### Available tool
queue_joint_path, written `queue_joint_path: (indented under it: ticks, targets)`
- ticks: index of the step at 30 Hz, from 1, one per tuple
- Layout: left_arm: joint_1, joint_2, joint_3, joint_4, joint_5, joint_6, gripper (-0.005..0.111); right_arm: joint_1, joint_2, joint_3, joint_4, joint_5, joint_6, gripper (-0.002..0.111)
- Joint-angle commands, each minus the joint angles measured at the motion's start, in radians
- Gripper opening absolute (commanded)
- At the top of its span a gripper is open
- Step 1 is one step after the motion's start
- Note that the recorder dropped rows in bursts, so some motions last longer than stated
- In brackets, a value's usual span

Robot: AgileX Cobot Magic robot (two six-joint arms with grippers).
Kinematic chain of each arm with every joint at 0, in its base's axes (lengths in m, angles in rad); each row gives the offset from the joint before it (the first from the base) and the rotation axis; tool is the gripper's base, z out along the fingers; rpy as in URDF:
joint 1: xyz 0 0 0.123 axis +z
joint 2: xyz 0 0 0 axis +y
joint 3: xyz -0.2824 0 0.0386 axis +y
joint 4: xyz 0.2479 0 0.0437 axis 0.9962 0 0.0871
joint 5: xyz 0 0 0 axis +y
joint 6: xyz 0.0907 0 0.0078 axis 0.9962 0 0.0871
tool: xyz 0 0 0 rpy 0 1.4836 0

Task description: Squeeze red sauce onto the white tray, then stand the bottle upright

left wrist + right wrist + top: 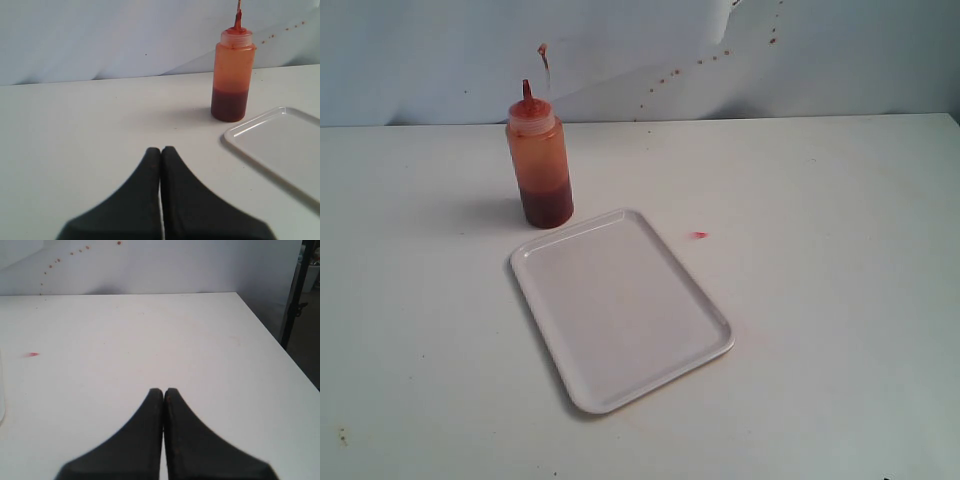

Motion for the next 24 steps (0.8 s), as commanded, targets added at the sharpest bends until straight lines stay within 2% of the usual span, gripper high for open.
queue_joint_path:
  ticks: [1, 24]
  targets:
    - [-0.004, -0.004, 0.005, -0.003, -0.007, 0.001, 0.0, -0.006, -0.004, 0.003, -0.002, -0.001, 0.002, 0.0]
    - [-0.004, -0.004, 0.005, -0.003, -0.007, 0.002, 0.0, -0.006, -0.004, 0.003, -0.002, -0.001, 0.002, 0.0]
